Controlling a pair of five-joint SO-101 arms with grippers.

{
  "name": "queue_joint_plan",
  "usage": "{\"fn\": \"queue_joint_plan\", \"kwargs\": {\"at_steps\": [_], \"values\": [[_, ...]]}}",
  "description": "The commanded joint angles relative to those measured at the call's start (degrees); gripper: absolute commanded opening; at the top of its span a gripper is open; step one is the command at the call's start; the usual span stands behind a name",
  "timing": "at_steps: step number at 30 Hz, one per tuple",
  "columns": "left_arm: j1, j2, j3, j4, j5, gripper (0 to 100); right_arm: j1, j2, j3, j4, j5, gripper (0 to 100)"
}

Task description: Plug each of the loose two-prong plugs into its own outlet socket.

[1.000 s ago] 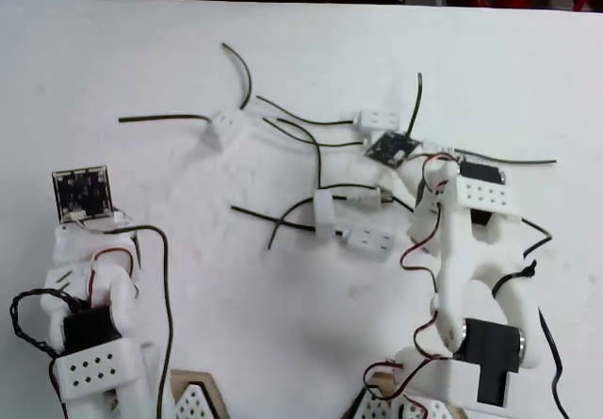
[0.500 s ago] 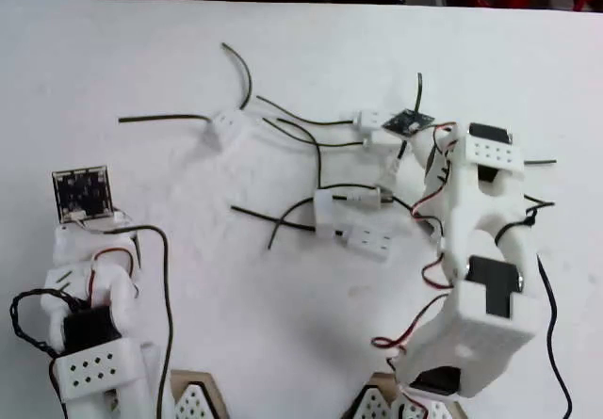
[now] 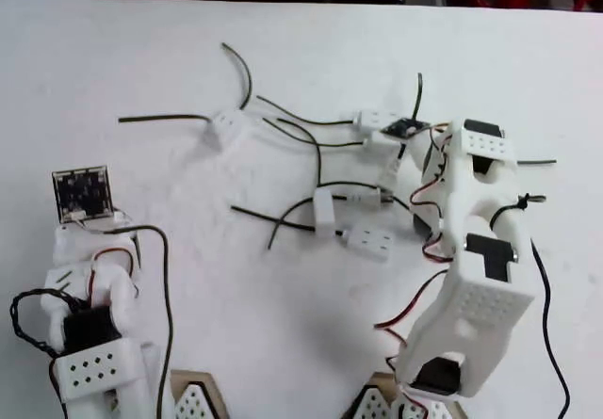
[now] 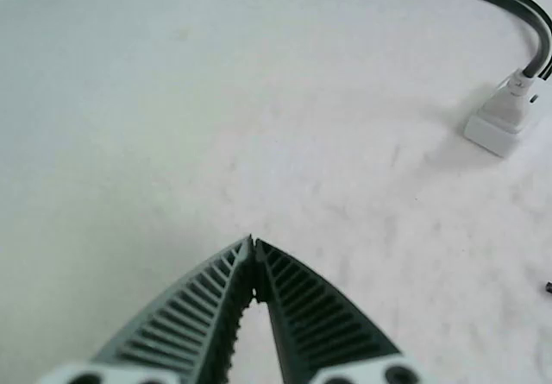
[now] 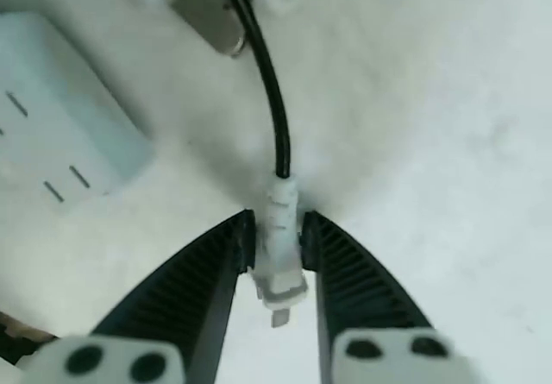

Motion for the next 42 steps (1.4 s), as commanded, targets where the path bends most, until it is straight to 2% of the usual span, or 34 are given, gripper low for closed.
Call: {"fn": "queue_joint_plan", "kwargs": {"at_steps": [1,9,14,29,36,42], "values": [[0.48,-0.66,-0.09,-1.14,-0.18,2,0.04,-0.31,-1.49,1.71,-0.35,1.8],[0.48,-0.66,-0.09,-1.14,-0.18,2,0.04,-0.31,-2.90,2.51,-0.26,2.2],[0.48,-0.66,-0.09,-1.23,-0.18,2,0.04,-0.31,-3.08,3.65,-0.09,9.4],[0.48,-0.66,-0.09,-1.23,-0.18,2,0.04,-0.84,-3.16,6.02,0.09,1.9],[0.48,-0.66,-0.09,-1.05,-0.18,2,0.57,-13.67,-2.02,10.33,0.18,1.8],[0.48,-0.66,-0.09,-1.05,-0.18,2,0.31,-29.76,9.32,7.08,3.87,1.8]]}}
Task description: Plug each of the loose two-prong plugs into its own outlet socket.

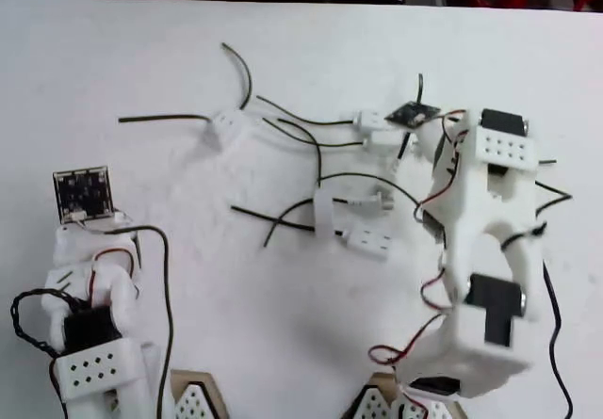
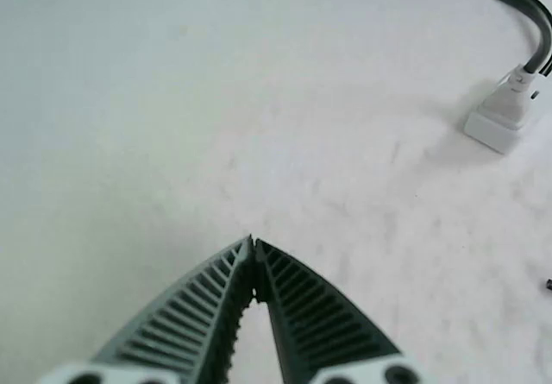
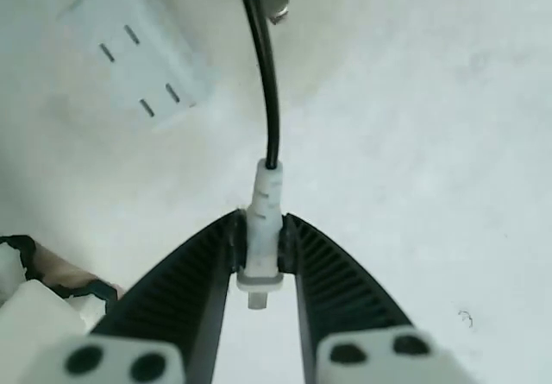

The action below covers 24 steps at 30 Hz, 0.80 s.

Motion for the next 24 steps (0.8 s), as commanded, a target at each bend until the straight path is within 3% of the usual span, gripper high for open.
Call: {"fn": "queue_joint_plan", "kwargs": {"at_steps": [1,7,19,24], "values": [[0.48,-0.66,-0.44,-1.05,-0.18,2,0.40,-12.62,7.56,-4.00,1.32,1.8],[0.48,-0.66,-0.44,-1.14,-0.18,2,-2.42,-29.85,24.09,-13.32,-2.29,1.8],[2.33,-0.66,-0.44,-1.05,-0.18,2,-20.62,-38.90,28.66,-14.29,-32.35,1.8],[3.30,-0.66,-0.35,-1.05,-0.18,2,-26.68,-38.99,28.75,-20.26,-45.45,1.8]]}}
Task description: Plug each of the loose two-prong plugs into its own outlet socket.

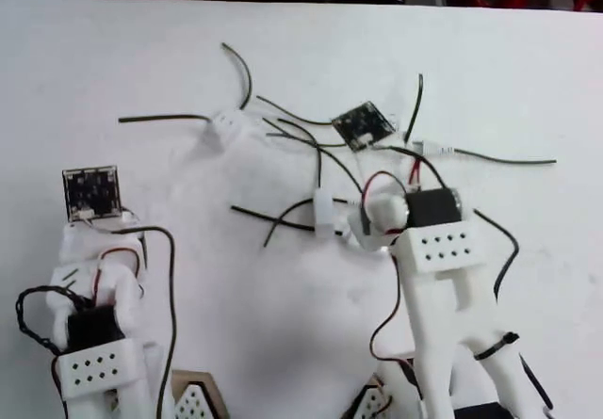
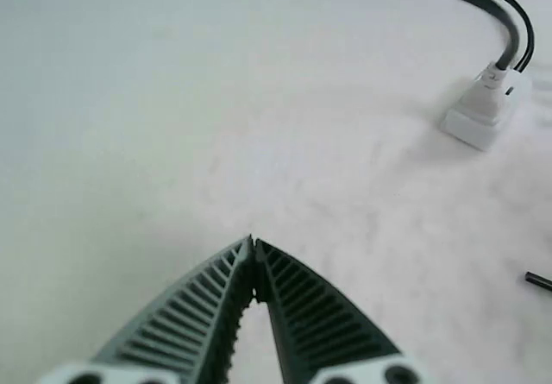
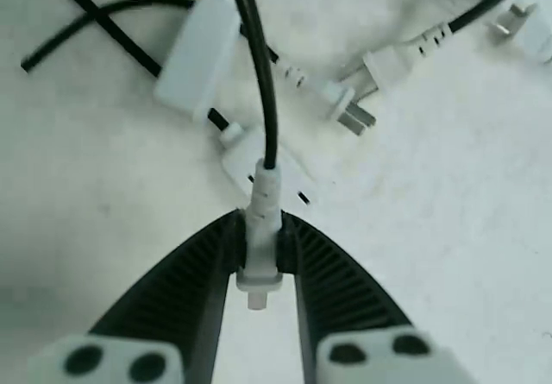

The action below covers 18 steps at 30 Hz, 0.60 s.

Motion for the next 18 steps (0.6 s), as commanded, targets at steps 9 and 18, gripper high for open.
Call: {"fn": "queue_joint_plan", "kwargs": {"at_steps": [9,18], "values": [[3.82,-0.66,-0.44,-1.41,-0.09,2,-14.64,-1.63,5.63,-15.25,-24.53,1.8],[8.04,-0.66,-0.35,-5.19,-0.09,2,-22.55,-4.35,15.47,-32.31,-27.25,1.7]]}}
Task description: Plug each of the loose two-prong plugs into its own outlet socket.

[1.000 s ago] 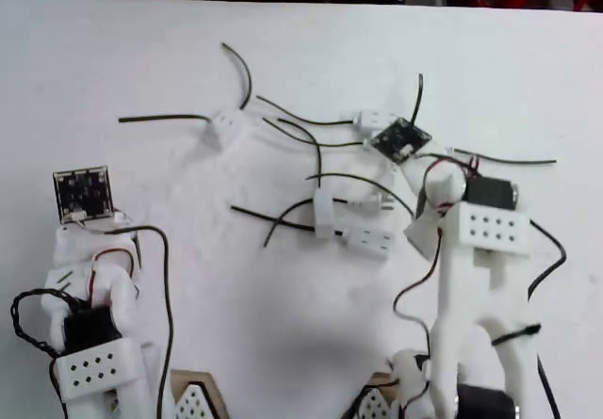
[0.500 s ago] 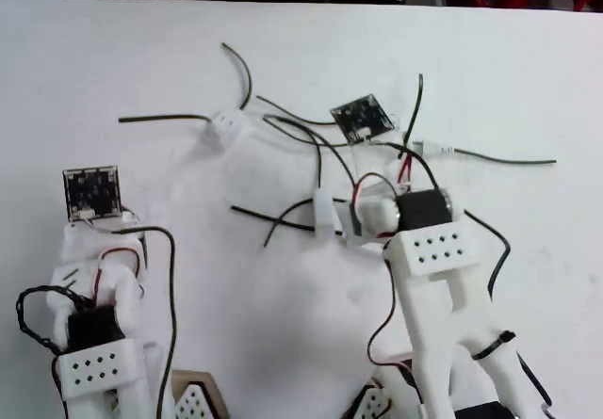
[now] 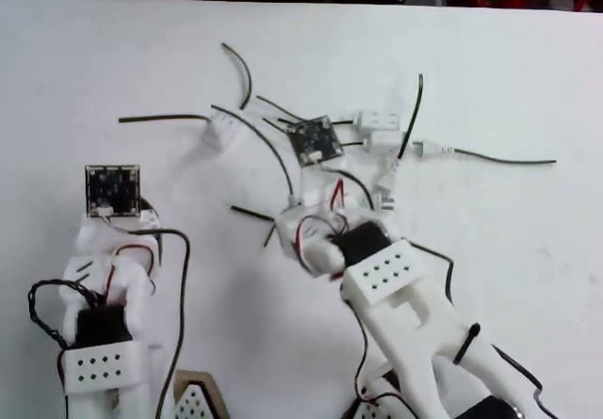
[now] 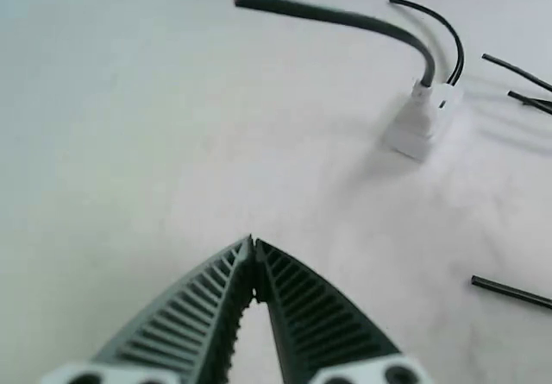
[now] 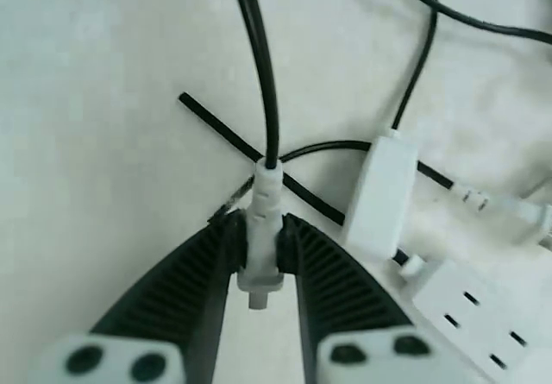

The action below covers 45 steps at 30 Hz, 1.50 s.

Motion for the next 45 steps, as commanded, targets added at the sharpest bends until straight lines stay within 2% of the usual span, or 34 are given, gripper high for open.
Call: {"fn": "queue_joint_plan", "kwargs": {"at_steps": [1,8,11,18,22,27,34,39,45], "values": [[1.71,-0.66,-0.35,-2.81,0.00,2,-2.51,-5.76,2.64,-6.29,-0.53,1.7],[1.80,-0.66,-0.70,-2.99,0.00,2,-5.05,-27.56,20.04,-19.74,-0.18,1.6],[4.88,-0.66,-0.53,-4.48,0.09,2,-6.11,-37.76,27.16,-23.60,0.18,1.6],[15.34,-0.66,-0.79,-5.71,0.00,2,-9.71,-56.48,37.63,-23.43,5.36,1.6],[21.76,-0.66,-0.79,-5.36,-1.67,2,-10.95,-64.13,39.91,-17.98,7.21,1.6],[29.49,-0.66,-1.85,-5.36,-7.82,2,-11.82,-68.97,40.70,-12.00,7.30,1.6],[35.65,-0.66,-4.92,-4.92,-7.74,2,-11.65,-68.79,41.85,-11.47,7.30,1.6],[42.24,-0.66,-5.27,-1.14,-8.09,2,-11.56,-68.53,41.85,-11.47,7.30,1.6],[42.77,-0.66,-5.19,-1.32,-8.09,2,-11.47,-68.53,41.85,-11.38,7.30,1.6]]}}
